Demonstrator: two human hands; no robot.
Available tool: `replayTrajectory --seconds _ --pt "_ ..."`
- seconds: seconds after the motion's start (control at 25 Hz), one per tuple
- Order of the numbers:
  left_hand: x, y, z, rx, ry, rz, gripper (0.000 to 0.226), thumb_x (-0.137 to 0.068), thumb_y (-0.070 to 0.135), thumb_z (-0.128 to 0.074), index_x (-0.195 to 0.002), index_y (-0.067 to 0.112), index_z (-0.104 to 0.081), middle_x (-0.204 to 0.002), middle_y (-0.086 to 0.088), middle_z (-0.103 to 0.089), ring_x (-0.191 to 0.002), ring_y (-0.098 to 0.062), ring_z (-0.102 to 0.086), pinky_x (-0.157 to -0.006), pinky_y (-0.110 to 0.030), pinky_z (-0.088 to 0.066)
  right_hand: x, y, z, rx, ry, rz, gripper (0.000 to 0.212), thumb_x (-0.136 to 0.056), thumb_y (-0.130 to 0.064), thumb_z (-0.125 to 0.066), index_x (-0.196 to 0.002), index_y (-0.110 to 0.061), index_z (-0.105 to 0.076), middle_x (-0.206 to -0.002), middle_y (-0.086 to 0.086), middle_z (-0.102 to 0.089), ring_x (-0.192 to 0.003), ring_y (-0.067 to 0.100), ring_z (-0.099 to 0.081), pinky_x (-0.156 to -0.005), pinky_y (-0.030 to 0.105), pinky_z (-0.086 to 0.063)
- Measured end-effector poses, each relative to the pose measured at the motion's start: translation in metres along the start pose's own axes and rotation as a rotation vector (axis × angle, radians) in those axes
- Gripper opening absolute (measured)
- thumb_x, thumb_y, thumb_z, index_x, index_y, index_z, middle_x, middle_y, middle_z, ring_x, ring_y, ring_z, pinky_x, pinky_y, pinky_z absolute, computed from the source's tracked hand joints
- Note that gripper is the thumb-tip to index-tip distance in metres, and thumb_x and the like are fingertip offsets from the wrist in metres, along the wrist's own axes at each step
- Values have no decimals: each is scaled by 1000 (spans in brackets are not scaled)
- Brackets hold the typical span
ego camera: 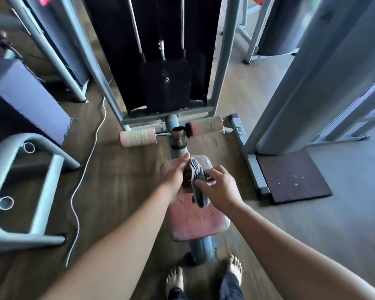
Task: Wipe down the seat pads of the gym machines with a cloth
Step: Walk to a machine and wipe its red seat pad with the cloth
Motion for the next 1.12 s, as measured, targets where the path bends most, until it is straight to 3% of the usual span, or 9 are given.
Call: replayTrajectory --seconds 0.12,0.32,0.4,0.52,0.64,0.72,0.88,1.04,1.12 --pt "4 -15 -6 -148 31 -20 76 -61 74 -83 -111 17 -77 -109 -15 -77 -105 -36 -73 -97 -59 -55 -20 26 -4 3 -23 -86 19 -84 -38 -72 -84 -19 -70 -73 -8 -60 -72 19 -59 -66 30 -47" --pt "-16 -61 -11 -158 114 2 25 -82 20 -63 -98 8 -78 -98 -22 -76 -95 -39 -73 -95 -60 -56 -38 84 -38 -73 -210 -203 42 -82 -41 -76 -61 -18 -48 -57 -6 -52 -54 8 -46 -55 28 -39" --pt "-28 -84 -17 -202 76 16 31 -87 1 -52 -104 12 -76 -96 -18 -75 -90 -34 -72 -91 -54 -59 -40 106 -53 -79 -267 -240 47 -82 -41 -78 -58 -20 -43 -55 -7 -46 -51 7 -41 -51 25 -34" --pt "-50 -118 -18 -303 45 6 33 -83 -1 -67 -110 18 -75 -97 -11 -74 -88 -31 -72 -83 -51 -62 -42 147 -84 -63 -299 -332 39 -84 -31 -73 -58 -17 -48 -55 -6 -50 -56 15 -48 -56 33 -44" --pt "-76 -144 -3 -414 143 -23 46 -79 13 -83 -106 49 -70 -98 16 -75 -91 -15 -72 -81 -42 -62 -46 180 -118 -163 -309 -444 28 -90 -24 -65 -66 -11 -62 -61 3 -58 -61 22 -54 -60 37 -52" --pt "-93 -160 5 -495 158 -42 49 -74 25 -86 -105 56 -64 -98 18 -74 -92 -8 -70 -77 -35 -61 -46 201 -143 -309 -326 -526 33 -95 -27 -61 -67 -10 -63 -60 7 -58 -56 25 -56 -55 42 -54" --pt "-130 -198 20 -492 158 -16 56 -79 16 -82 -126 41 -64 -107 14 -74 -99 -16 -71 -79 -41 -62 -49 240 -182 -501 -353 -628 37 -102 -22 -54 -67 -14 -65 -53 6 -62 -49 27 -56 -46 31 -47" --pt "-159 -223 27 -383 124 -3 59 -84 -5 -76 -128 32 -66 -104 11 -74 -89 -9 -67 -72 -22 -58 -59 273 -194 -489 -366 -636 22 -90 2 -56 -74 -5 -69 -67 7 -65 -64 18 -57 -62 31 -48" --pt "-165 -232 34 -325 159 12 50 -87 -8 -71 -124 26 -71 -103 8 -76 -84 -8 -68 -68 -22 -57 -62 287 -190 -349 -354 -601 17 -84 2 -58 -69 -3 -63 -60 1 -55 -55 10 -47 -56 26 -39"
Point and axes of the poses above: each hand's wrist, its own x-axis away from the middle knuckle, its own z-axis out of the back of the hand, y = z × x, the point moved 7 cm from there along -x, towards the middle knuckle
